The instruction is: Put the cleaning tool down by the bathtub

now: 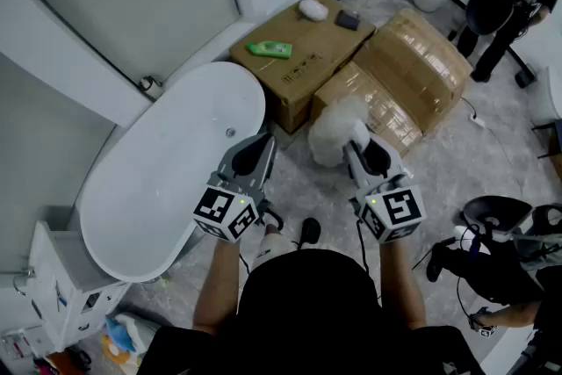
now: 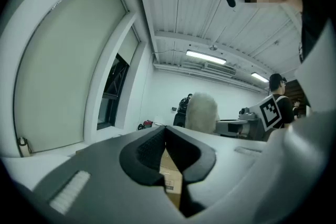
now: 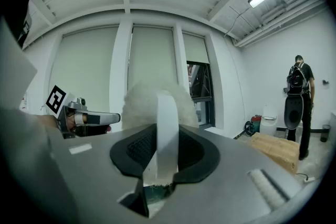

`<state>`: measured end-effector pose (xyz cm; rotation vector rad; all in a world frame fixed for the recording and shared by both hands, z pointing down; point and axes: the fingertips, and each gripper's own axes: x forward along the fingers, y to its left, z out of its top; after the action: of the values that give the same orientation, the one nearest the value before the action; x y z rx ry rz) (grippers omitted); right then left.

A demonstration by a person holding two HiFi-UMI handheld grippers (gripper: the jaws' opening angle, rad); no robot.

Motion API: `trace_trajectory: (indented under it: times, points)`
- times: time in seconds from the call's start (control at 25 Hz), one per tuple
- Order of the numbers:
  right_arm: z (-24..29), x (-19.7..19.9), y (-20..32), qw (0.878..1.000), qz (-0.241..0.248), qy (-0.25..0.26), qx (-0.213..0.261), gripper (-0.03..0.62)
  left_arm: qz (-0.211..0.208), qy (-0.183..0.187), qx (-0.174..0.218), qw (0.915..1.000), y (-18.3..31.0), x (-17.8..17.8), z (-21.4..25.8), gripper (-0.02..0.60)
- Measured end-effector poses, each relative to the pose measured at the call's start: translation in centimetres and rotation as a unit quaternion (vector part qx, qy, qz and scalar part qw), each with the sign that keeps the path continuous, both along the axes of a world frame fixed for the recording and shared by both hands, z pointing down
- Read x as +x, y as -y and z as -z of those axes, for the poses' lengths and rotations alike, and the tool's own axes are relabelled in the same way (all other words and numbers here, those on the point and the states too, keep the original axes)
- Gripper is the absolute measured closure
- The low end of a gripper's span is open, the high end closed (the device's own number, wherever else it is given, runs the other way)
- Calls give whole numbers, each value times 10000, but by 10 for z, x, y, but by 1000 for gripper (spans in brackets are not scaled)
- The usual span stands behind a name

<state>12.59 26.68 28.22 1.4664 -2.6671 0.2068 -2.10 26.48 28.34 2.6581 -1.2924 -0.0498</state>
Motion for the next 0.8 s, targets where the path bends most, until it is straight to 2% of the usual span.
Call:
trace_trajectory:
  times: [0.44,0.8]
  points:
    - [2,13,-3,9999,75,-81,34,500,38,101,45,9999,-3,11,4,583]
    - [6,28,-6,9997,75,208,89,499,161,210,-79,9996,-5,21,1,583]
